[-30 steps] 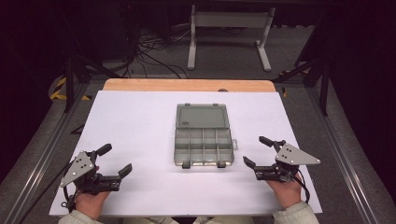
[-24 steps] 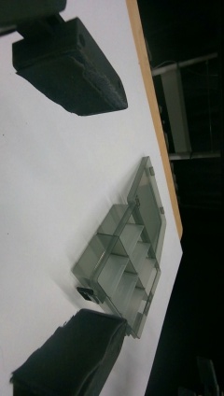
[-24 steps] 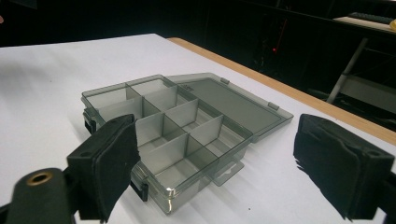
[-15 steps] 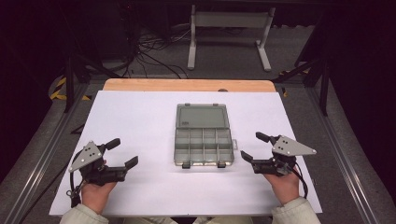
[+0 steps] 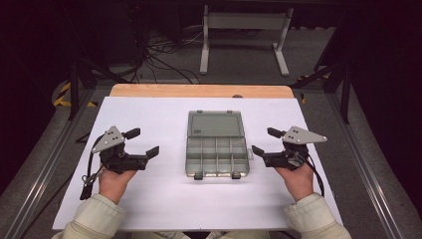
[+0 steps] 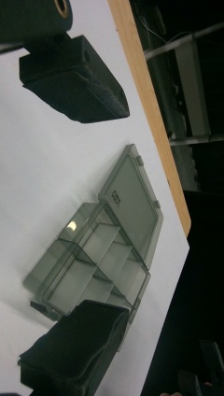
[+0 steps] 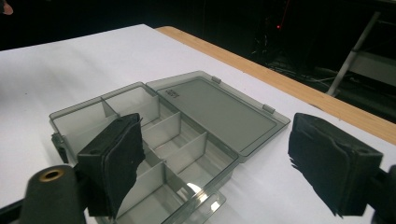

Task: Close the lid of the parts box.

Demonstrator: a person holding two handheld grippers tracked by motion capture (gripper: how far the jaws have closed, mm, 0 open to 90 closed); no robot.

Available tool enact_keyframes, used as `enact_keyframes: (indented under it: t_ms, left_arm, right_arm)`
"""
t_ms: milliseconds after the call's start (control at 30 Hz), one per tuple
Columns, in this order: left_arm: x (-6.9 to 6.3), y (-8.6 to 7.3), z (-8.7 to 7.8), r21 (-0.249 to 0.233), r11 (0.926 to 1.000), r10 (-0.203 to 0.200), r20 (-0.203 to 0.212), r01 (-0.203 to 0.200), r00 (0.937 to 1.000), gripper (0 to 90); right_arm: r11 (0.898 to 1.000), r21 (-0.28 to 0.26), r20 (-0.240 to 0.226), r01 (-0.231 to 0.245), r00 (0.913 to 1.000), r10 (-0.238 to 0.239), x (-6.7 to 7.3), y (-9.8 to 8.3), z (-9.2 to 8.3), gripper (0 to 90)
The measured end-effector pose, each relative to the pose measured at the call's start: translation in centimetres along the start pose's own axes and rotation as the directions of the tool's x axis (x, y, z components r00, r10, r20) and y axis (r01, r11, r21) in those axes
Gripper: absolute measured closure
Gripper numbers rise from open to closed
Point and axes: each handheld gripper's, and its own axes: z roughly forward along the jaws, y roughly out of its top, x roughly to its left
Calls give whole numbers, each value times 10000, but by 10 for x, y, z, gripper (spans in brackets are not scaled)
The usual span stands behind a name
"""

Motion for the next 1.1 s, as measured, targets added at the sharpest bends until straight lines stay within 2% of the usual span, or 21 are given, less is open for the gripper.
enact_keyframes:
  t_ms: [100,233,333,467,567,667,800,1000,1100]
  left_arm:
    - [4,5,9,115,9998,184,-51,-183,9998,70]
    - [10,10,18,322,9995,65,0,-65,10000,69]
    - [14,11,23,278,9996,-109,126,105,9999,70]
    - [21,12,32,245,9994,-262,66,261,9996,74]
    - [27,14,41,427,9985,-345,50,342,9994,76]
    - [29,15,46,552,9978,-357,-4,357,9994,75]
    - [36,17,60,754,9963,-414,-68,418,9991,75]
    - [41,22,71,852,9957,-347,-97,354,9994,76]
    - [46,25,77,1038,9940,-347,-4,346,9994,78]
  right_arm:
    - [9998,200,18,-31,10000,31,-7,4,7,185]
    - [9993,373,6,-73,10000,73,-12,7,15,190]
    - [9984,555,5,-69,10000,69,-17,8,22,190]
    - [9971,723,9,-230,9997,230,-26,9,29,190]
    - [9965,786,58,-295,9996,291,-31,9,33,190]
    - [9953,831,73,-507,9987,503,-37,7,38,191]
    - [9936,966,84,-588,9983,583,-42,7,45,191]
    - [9915,1094,59,-708,9975,706,-51,9,54,195]
    - [9901,1154,51,-804,9968,803,-54,9,59,197]
